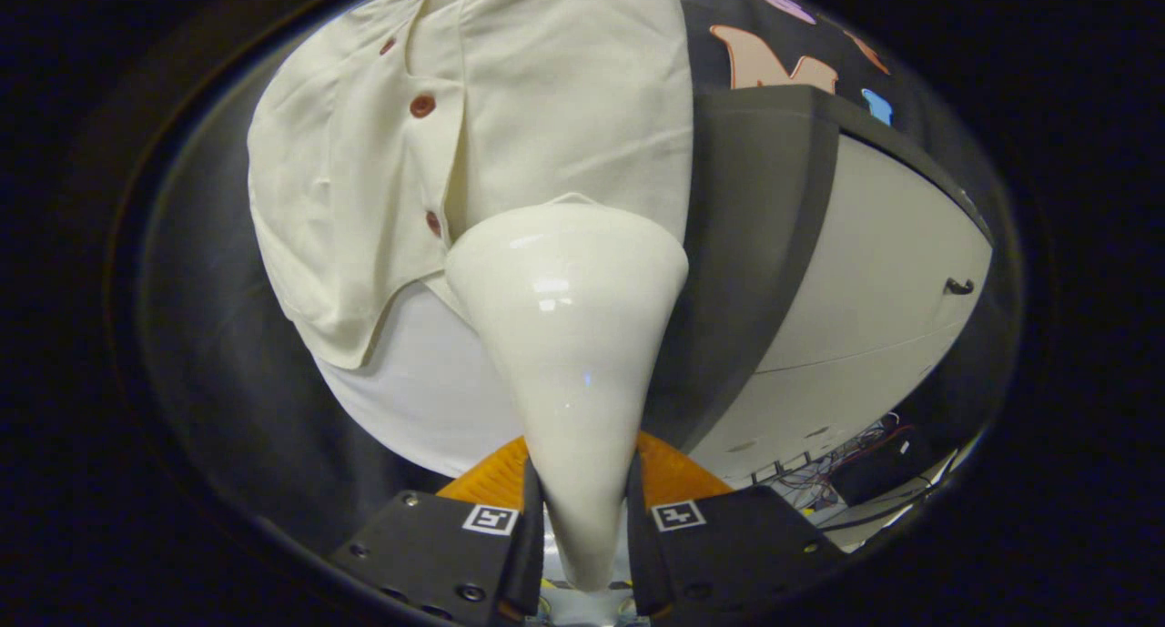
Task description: Iron the clothes twice with a garment steamer, once on the left side and once on the right side.
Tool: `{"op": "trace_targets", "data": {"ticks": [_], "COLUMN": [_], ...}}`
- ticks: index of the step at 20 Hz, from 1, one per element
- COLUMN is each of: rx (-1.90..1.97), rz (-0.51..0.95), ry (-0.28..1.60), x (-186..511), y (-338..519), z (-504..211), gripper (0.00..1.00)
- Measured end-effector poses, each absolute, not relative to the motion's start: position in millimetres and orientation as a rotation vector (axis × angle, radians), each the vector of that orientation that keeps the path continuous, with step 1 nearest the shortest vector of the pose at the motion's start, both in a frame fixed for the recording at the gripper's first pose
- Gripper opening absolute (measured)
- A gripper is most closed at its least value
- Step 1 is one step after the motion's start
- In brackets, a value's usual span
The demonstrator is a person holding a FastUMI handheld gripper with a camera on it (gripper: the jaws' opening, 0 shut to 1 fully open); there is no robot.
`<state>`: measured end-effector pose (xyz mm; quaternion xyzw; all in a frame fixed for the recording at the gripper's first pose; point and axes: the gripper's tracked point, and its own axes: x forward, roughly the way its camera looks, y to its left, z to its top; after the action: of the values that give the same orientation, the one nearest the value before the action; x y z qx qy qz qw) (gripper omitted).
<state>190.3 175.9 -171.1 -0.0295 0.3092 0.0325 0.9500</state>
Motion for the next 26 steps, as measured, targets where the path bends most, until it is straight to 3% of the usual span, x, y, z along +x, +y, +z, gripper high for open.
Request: {"op": "trace_targets", "data": {"ticks": [26], "rx": [-0.039], "rz": [0.003], "ry": [0.236], "x": [76], "y": [207], "z": [58], "gripper": [0.38]}}
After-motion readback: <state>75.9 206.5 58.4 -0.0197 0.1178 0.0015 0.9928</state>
